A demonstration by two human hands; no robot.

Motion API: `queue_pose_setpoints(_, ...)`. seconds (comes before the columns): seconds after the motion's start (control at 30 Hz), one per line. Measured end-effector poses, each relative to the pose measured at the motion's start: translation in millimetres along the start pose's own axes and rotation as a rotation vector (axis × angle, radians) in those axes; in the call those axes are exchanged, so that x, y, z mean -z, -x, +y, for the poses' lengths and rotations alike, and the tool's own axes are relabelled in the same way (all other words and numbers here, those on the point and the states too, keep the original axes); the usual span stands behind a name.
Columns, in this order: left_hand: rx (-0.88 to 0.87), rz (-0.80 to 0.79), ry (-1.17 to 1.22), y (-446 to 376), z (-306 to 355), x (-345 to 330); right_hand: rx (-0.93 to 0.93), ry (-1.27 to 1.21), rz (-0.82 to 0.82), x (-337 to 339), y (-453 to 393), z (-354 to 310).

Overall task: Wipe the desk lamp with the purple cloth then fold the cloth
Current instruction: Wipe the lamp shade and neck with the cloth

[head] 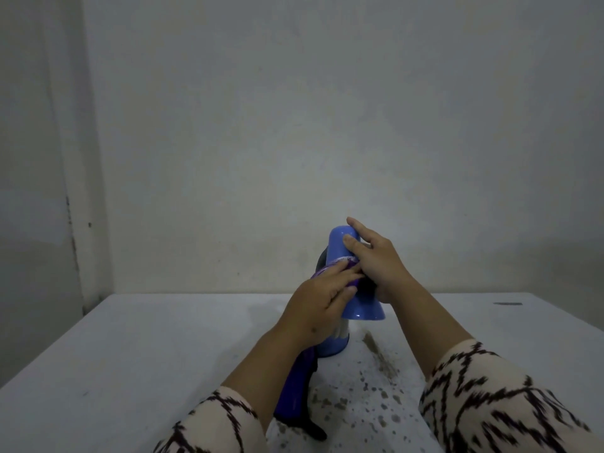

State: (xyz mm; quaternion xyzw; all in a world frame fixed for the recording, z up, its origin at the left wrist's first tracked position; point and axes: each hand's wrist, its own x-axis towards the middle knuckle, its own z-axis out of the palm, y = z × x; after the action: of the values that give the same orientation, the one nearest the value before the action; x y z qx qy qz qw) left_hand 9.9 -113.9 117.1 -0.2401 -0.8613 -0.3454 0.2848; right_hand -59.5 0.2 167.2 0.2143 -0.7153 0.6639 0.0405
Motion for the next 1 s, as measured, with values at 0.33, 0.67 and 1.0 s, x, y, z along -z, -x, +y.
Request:
queue_pose_setpoints(0.33, 0.076, 0.138, 0.186, 7.7, -11.2, -4.9, -0.044, 0.047, -0.063, 7.7, 3.0, 15.2)
queue_pose_setpoints(0.67, 0.314, 0.228, 0.435, 12.7, -22.9, -12.4, -0.01, 0.181, -0.22, 19.6, 8.7, 28.5)
queue_pose_setpoints(1.0, 0.151, 0.217, 0.34, 28.2, -18.3, -11.4, 0.019, 0.219, -0.181, 13.4, 7.1, 28.3)
